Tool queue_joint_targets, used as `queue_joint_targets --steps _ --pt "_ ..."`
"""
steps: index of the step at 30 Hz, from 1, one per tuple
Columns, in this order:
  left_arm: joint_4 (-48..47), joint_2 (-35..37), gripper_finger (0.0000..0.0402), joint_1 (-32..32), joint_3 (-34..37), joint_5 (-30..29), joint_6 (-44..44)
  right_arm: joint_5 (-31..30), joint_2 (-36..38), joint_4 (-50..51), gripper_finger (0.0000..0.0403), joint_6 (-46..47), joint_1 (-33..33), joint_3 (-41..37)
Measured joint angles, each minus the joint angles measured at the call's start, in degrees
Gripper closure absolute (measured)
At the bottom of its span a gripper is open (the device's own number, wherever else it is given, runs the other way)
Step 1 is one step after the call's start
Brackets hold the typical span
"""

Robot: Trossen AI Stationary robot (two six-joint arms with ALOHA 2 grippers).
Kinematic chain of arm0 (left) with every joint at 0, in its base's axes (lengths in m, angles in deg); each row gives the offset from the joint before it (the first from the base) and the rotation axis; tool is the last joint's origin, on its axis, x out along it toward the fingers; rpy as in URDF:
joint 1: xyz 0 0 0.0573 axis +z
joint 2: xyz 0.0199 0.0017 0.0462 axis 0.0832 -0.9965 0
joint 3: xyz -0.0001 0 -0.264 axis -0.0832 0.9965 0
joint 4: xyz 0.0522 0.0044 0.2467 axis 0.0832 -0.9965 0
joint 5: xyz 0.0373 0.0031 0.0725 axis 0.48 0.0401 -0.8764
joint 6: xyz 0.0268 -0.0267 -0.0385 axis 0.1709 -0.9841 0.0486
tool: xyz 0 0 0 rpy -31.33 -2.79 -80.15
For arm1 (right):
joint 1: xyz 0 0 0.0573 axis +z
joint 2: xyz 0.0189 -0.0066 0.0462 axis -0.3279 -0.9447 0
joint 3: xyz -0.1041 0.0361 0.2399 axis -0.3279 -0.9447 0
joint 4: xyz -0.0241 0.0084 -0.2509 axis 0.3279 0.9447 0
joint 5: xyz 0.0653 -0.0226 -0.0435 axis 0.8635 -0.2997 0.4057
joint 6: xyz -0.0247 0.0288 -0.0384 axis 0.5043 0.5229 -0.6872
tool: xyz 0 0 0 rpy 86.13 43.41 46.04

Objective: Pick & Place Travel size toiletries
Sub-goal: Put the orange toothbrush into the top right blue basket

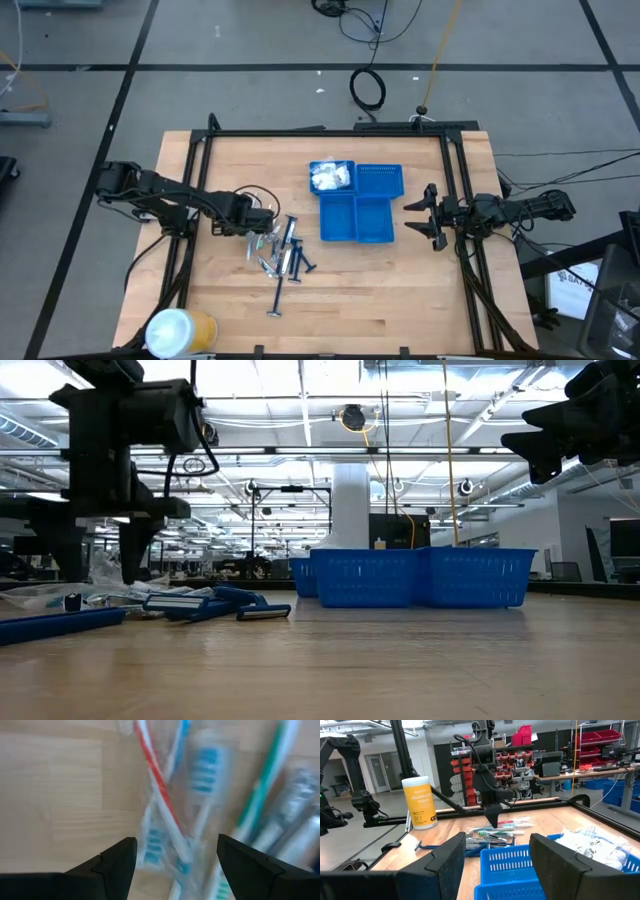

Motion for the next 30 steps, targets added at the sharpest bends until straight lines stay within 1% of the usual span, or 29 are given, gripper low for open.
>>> queue_joint_targets --steps 5,9,13,16,20,22,24,28,30 --pt "-0.8 0.0 0.0131 -0.7 0.0 -2.4 -2.4 0.0 0.0 0.0 0.0195 0.0 0.0 0.0" --pt "-7.7 -0.1 0.0131 -0.7 0.0 -4.1 -5.6 0.0 0.0 0.0 0.0195 0.0 0.0 0.0" --pt "-11.6 -0.1 0.0131 -0.7 0.0 -8.5 -8.8 0.0 0.0 0.0 0.0195 0.0 0.0 0.0" --pt "-10.9 -0.1 0.0131 -0.7 0.0 -11.0 -8.7 0.0 0.0 0.0 0.0195 0.0 0.0 0.0" --pt "-11.3 -0.1 0.0131 -0.7 0.0 -11.7 -4.1 0.0 0.0 0.0 0.0195 0.0 0.0 0.0" --pt "-12.1 -0.1 0.0131 -0.5 0.0 -12.0 -3.5 0.0 0.0 0.0 0.0195 0.0 0.0 0.0" --pt "-14.2 -0.1 0.0131 -0.4 0.0 -12.6 -5.5 0.0 0.0 0.0 0.0195 0.0 0.0 0.0" --pt "-17.5 -0.1 0.0131 -0.4 0.0 -12.3 -12.9 0.0 0.0 0.0 0.0195 0.0 0.0 0.0" --pt "-17.7 -0.1 0.0131 -0.4 0.0 -12.3 -13.9 0.0 0.0 0.0 0.0195 0.0 0.0 0.0"
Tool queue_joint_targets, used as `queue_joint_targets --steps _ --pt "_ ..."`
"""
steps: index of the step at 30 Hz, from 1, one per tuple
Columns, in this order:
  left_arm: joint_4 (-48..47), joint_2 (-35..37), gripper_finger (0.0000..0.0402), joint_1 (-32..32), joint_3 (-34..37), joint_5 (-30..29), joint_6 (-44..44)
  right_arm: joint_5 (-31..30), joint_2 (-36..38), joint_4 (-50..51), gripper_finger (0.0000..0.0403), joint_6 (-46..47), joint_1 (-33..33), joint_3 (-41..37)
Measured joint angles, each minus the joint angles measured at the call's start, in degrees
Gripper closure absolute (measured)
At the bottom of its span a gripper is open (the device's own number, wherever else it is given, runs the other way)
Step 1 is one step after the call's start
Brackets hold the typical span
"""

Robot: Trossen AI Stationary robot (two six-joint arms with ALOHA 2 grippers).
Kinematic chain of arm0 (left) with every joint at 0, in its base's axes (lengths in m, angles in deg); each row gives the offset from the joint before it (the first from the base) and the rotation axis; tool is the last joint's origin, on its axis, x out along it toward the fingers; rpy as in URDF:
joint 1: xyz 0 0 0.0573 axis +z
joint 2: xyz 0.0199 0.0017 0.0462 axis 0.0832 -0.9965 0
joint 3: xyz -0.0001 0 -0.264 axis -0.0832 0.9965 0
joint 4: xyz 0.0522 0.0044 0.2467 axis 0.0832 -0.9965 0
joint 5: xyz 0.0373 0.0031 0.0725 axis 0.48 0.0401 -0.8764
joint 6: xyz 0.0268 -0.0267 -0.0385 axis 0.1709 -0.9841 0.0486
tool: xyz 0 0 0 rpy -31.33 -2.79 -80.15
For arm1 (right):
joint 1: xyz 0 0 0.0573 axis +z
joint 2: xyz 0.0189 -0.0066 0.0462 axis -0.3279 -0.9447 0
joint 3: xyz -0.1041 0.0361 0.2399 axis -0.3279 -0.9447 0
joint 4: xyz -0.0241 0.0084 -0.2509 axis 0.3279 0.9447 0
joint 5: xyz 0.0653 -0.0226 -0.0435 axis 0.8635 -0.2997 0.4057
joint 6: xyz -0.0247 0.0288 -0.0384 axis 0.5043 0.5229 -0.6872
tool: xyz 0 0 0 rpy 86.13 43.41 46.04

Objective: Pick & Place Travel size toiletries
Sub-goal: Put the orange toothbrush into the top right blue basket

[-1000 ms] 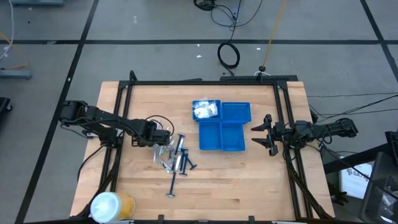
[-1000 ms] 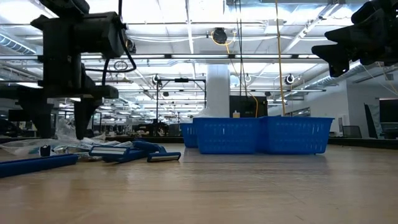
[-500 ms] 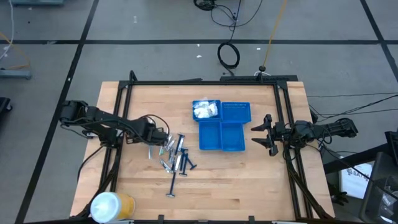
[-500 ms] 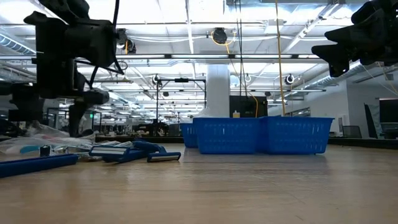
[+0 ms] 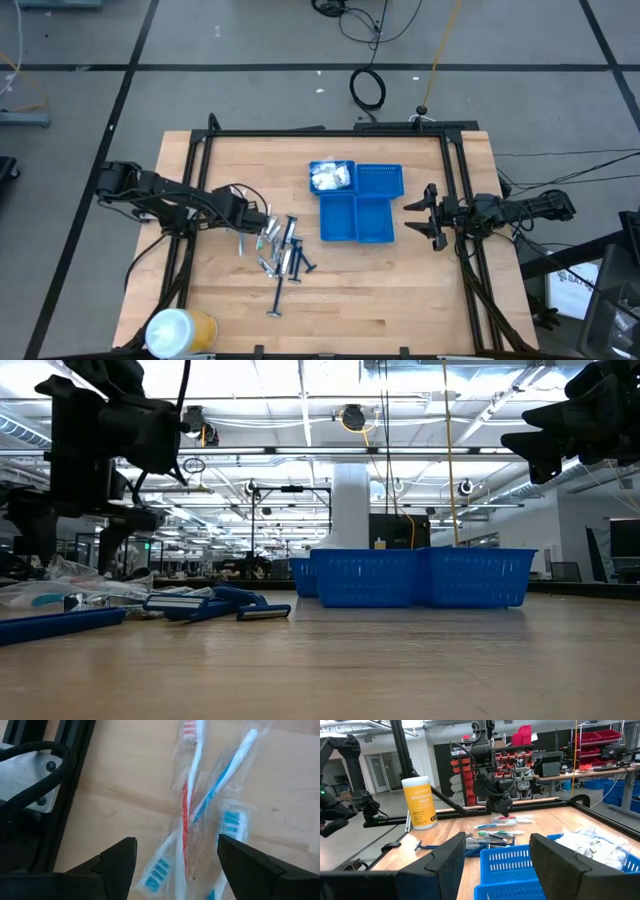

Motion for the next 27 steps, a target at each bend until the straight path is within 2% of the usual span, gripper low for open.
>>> queue_joint_targets --steps 6,11,18,22,27 --pt "0.2 0.0 0.0131 0.3 0.1 1.0 2.4 0.0 0.0 0.0 0.0195 0.0 0.0 0.0" --pt "0.4 0.0 0.0131 1.3 2.9 0.5 0.9 0.0 0.0 0.0 0.0195 0.0 0.0 0.0" --pt "7.4 0.0 0.0132 3.7 6.2 0.5 3.7 0.0 0.0 0.0 0.0195 0.0 0.0 0.0" --pt "10.7 0.0 0.0159 4.5 7.1 0.6 5.6 0.0 0.0 0.0 0.0195 0.0 0.0 0.0" --pt "11.5 0.0 0.0226 4.9 7.1 0.8 7.2 0.0 0.0 0.0 0.0195 0.0 0.0 0.0"
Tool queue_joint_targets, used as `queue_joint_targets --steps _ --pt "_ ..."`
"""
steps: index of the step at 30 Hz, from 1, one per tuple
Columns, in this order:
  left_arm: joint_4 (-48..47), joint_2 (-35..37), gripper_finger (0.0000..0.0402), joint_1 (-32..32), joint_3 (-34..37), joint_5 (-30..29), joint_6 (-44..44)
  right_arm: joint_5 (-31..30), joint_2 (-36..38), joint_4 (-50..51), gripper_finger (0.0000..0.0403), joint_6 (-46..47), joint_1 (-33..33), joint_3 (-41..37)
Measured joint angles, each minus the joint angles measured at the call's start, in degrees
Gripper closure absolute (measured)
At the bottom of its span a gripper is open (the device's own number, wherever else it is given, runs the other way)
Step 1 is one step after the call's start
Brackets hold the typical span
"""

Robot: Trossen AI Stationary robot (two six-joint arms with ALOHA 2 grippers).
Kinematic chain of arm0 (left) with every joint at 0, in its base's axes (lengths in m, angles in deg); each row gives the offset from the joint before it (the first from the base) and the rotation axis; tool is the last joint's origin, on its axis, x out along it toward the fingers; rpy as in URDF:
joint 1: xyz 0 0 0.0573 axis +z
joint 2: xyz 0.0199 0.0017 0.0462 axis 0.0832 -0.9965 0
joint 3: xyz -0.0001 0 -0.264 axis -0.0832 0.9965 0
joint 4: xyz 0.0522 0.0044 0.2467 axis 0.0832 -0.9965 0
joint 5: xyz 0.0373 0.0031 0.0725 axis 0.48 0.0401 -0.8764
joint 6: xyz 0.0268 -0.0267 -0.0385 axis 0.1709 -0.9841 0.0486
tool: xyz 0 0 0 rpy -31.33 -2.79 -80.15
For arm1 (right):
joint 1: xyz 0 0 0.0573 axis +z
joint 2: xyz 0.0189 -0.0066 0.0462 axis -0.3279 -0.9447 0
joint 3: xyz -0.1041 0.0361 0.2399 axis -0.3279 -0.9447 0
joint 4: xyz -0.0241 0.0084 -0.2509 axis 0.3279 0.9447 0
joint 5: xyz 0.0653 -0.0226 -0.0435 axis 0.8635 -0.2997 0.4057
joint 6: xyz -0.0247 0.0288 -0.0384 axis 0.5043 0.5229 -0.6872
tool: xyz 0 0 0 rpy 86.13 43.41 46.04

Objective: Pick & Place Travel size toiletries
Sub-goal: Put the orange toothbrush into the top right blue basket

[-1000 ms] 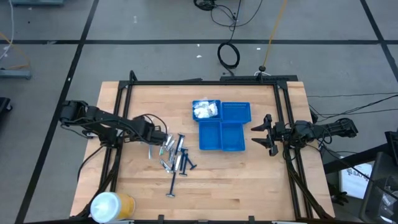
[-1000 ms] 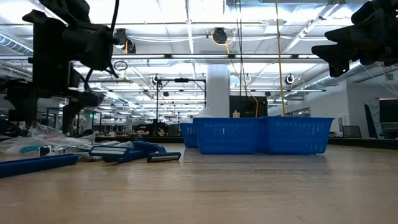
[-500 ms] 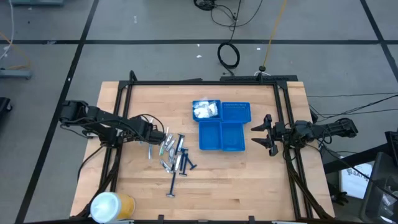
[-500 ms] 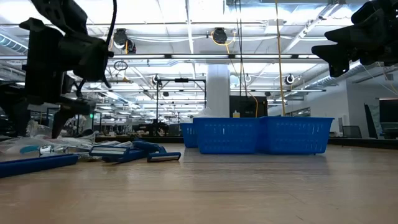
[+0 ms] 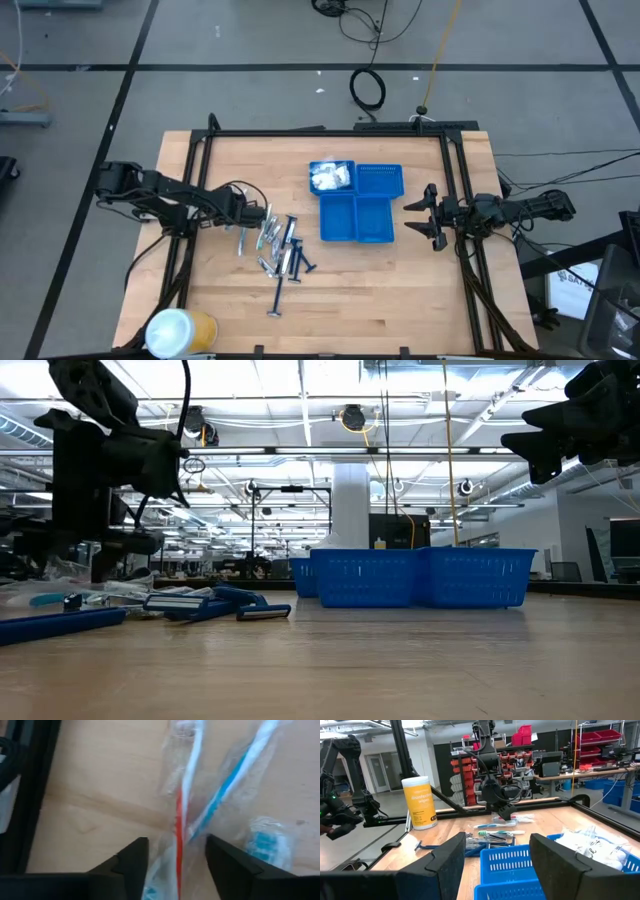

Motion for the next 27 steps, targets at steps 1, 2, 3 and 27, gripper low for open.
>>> queue_joint_targets --steps 1,2,3,27 --pt "-0.1 0.0 0.024 0.0 0.0 0.3 0.1 0.0 0.0 0.0 0.0195 0.0 0.0 0.0" --pt "-0.3 0.0 0.0254 0.0 -0.2 0.6 0.3 0.0 0.0 0.0 0.0195 0.0 0.0 0.0" --pt "-0.3 0.0 0.0267 0.0 -0.5 0.9 0.8 0.0 0.0 0.0 0.0195 0.0 0.0 0.0" --pt "1.4 0.0 0.0335 0.0 -3.4 5.5 7.7 0.0 0.0 0.0 0.0195 0.0 0.0 0.0"
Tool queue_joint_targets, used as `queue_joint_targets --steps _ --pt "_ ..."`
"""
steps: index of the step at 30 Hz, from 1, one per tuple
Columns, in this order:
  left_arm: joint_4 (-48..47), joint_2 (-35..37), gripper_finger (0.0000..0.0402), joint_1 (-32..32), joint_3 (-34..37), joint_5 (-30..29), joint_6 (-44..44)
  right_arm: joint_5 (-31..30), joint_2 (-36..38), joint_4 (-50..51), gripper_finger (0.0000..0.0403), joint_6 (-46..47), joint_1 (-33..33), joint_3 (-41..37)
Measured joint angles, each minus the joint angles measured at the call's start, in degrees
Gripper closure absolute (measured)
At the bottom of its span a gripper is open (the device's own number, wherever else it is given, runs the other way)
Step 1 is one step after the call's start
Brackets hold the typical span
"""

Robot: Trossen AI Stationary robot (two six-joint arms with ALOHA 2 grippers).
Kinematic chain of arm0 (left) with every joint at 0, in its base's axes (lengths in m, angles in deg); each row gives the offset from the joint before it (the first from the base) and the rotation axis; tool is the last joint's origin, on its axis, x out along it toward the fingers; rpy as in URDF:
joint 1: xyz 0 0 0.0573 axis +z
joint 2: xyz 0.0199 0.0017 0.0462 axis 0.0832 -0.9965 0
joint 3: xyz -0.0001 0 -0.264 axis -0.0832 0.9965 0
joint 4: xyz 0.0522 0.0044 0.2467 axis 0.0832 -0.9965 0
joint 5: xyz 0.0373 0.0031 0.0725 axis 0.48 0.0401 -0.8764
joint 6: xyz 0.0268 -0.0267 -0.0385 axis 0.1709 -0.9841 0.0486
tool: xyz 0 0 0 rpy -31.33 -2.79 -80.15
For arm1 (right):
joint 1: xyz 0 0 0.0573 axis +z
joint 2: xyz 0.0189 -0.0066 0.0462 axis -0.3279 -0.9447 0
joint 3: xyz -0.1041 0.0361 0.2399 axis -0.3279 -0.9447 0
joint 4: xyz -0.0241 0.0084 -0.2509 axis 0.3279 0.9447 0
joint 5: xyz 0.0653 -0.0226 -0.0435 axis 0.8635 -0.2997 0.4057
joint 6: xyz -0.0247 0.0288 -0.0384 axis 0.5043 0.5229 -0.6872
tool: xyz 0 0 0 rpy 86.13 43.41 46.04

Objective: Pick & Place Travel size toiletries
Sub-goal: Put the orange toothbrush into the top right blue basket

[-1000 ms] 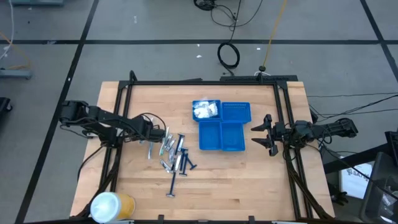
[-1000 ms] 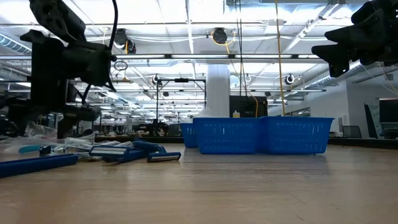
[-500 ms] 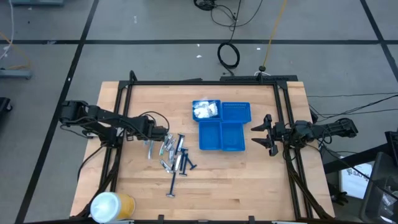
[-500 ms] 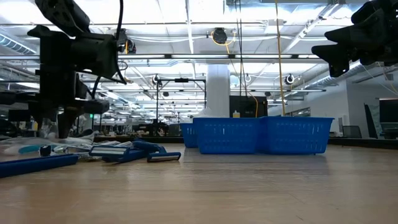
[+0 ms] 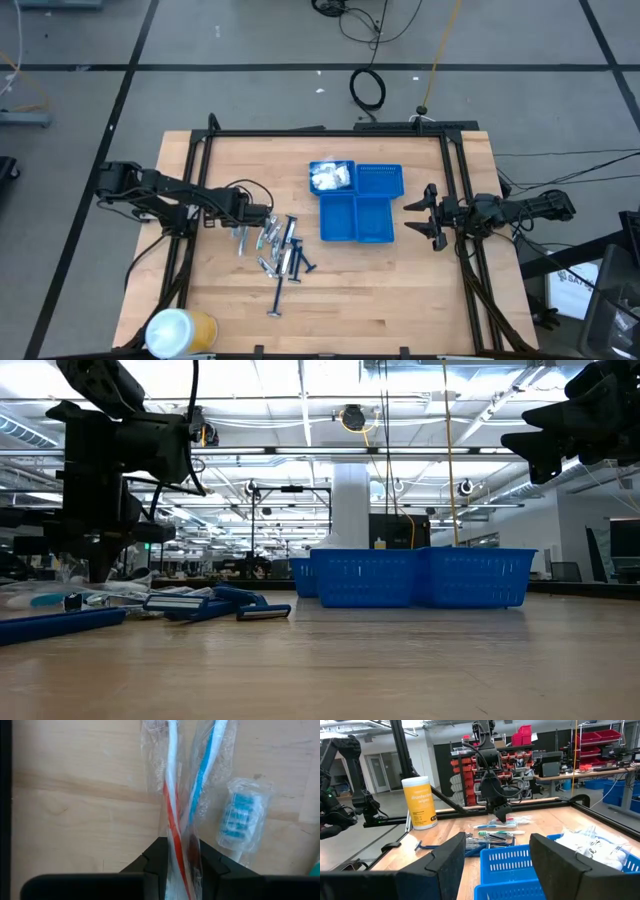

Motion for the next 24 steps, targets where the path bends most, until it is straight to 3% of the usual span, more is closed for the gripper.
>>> queue_joint_targets --steps 9,17,24 --pt "-0.7 0.0 0.0336 -0.8 -1.8 -0.7 0.0 0.0 0.0 0.0 0.0195 0.0 0.0 0.0" --pt "-8.4 0.0 0.0391 -1.8 -9.9 -2.7 3.6 0.0 0.0 0.0 0.0195 0.0 0.0 0.0" --pt "-9.5 0.0 0.0351 -2.6 -12.4 -3.2 3.8 0.0 0.0 0.0 0.0195 0.0 0.0 0.0"
